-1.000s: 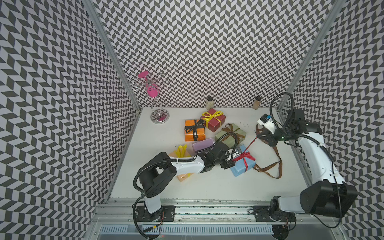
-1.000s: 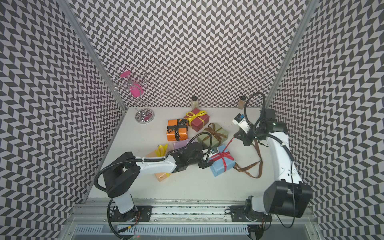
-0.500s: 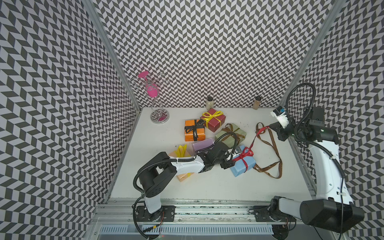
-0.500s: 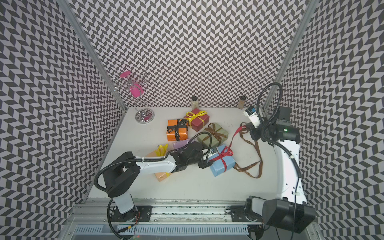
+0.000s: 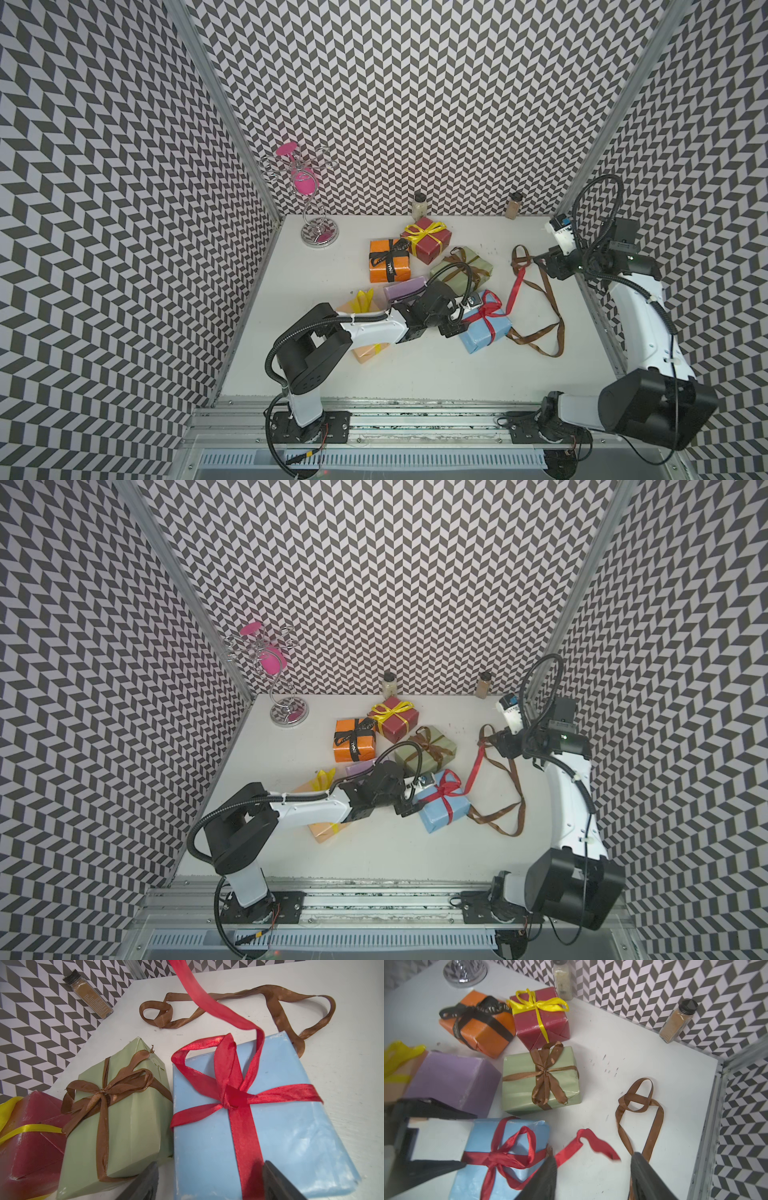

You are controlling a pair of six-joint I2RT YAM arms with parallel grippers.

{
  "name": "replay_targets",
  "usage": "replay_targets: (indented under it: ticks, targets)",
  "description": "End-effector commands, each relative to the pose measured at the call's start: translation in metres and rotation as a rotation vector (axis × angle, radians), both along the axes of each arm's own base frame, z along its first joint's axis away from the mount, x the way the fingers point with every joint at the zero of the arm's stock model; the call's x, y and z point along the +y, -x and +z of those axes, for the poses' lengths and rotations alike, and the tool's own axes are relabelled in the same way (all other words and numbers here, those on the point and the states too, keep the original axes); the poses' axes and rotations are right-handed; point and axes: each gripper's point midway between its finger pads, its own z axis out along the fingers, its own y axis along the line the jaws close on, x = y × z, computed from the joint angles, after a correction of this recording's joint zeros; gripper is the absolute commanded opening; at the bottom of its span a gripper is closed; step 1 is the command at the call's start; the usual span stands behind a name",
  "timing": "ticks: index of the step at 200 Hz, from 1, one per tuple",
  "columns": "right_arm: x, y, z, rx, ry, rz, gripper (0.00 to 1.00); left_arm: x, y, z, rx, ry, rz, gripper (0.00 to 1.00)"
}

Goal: Untie the ribbon bows on the gift boxes
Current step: Untie the ribbon from the gift box.

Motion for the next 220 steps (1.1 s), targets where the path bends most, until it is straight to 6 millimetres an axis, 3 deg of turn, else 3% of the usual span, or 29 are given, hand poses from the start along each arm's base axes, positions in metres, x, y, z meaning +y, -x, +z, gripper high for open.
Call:
replay_targets:
  ticks: [1,32,51,65,116,139,179,220]
  targets:
    - [0.016,0.009,-0.012,0.051,0.021,0.079,0.67,0.005,0.009,0.005,0.033,-0.041,-0.048,0.78]
    - [0.076,0.041,-0.02,0.065,0.065,0.264,0.72,0.003,0.011,0.019,0.047,-0.006,-0.076,0.78]
    - [0.114,0.061,-0.041,0.122,0.054,0.34,0.63,0.004,0.008,0.025,0.061,0.013,-0.074,0.77]
    - [0.13,0.069,-0.055,0.161,0.029,0.355,0.52,0.007,0.005,0.029,0.08,0.03,-0.071,0.76]
    - [0.135,0.087,-0.101,0.307,-0.002,0.348,0.39,0.011,0.005,0.044,0.096,0.07,-0.106,0.73]
    - [0.14,0.086,-0.103,0.301,-0.021,0.357,0.28,0.011,0.003,0.049,0.102,0.096,-0.089,0.72]
    - [0.14,0.094,-0.119,0.331,0.034,0.42,0.37,0.003,0.0,0.045,0.136,0.139,-0.048,0.69]
    - [0.141,0.107,-0.142,0.407,0.073,0.492,0.39,0.003,-0.008,0.032,0.134,0.117,-0.019,0.65]
